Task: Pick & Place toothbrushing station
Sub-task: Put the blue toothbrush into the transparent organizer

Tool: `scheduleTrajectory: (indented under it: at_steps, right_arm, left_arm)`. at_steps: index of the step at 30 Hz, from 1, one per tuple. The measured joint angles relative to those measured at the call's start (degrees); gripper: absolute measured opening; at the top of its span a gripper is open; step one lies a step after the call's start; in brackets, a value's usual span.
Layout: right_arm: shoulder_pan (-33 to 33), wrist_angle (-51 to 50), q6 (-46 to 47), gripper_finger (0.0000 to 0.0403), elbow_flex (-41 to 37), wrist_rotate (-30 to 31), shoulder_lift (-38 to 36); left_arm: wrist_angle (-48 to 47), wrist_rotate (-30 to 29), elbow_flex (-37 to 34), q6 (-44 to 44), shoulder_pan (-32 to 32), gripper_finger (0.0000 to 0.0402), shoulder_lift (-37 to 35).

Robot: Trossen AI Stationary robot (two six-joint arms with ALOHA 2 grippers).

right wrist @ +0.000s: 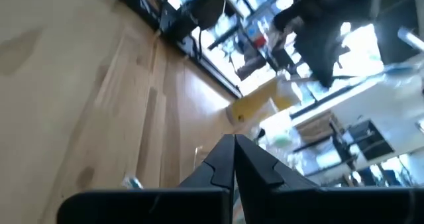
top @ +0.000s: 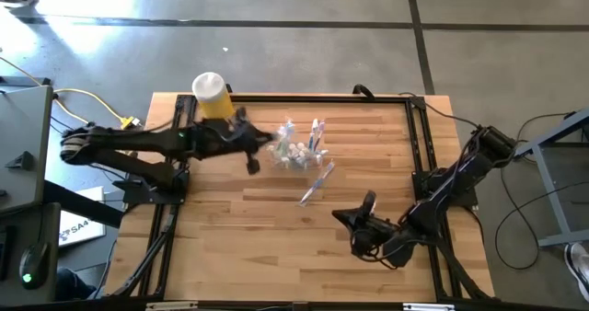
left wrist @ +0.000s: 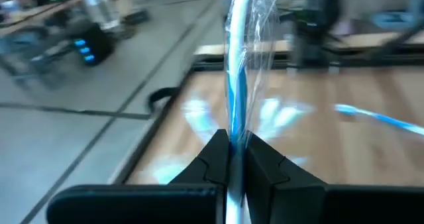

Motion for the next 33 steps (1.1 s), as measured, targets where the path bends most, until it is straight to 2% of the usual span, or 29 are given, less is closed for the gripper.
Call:
scheduleTrajectory:
  at_steps: [3, 7, 11, 14, 18, 21, 28, 33]
  right_arm:
    - [-1.2, -3.8, 4.0, 0.0003, 0.0, -0.3, 0.0]
    - [-2.8, -7.1, 7.8, 0.0003, -0.1, -0.6, 0.0]
    - [-4.1, -7.8, 8.7, 0.0003, -0.1, -4.4, 0.0]
    - [-4.9, -7.7, 8.7, 0.0003, -0.1, -6.9, 0.0]
    - [-5.7, -7.4, 8.7, 0.0003, -0.1, -7.8, 0.0]
    - [-6.6, -7.0, 8.6, 0.0003, -0.1, -7.9, 0.0]
    - [-9.4, -5.6, 8.4, 0.0003, -0.1, -12.1, 0.0]
    - [-10.4, -5.3, 8.5, 0.0003, -0.1, -15.1, 0.0]
  left_arm:
    - [-0.7, 1.0, -2.3, 0.0, 4.6, 0.0014, -3.9]
    - [4.9, 11.3, -9.1, -2.4, 12.1, 0.0014, -6.5]
    - [23.2, 25.1, -19.0, -5.8, 17.5, 0.0014, -5.7]
    - [38.3, 30.8, -26.2, -6.7, 20.1, 0.0014, -3.4]
    - [56.9, 34.6, -33.0, -11.6, 22.1, 0.0014, 1.9]
    - [65.8, 35.8, -35.3, -15.3, 22.2, 0.0014, 7.5]
    - [82.1, 37.3, -35.4, -18.1, 22.2, 0.0014, 21.1]
    - [89.0, 37.7, -34.5, -18.0, 22.3, 0.0014, 28.5]
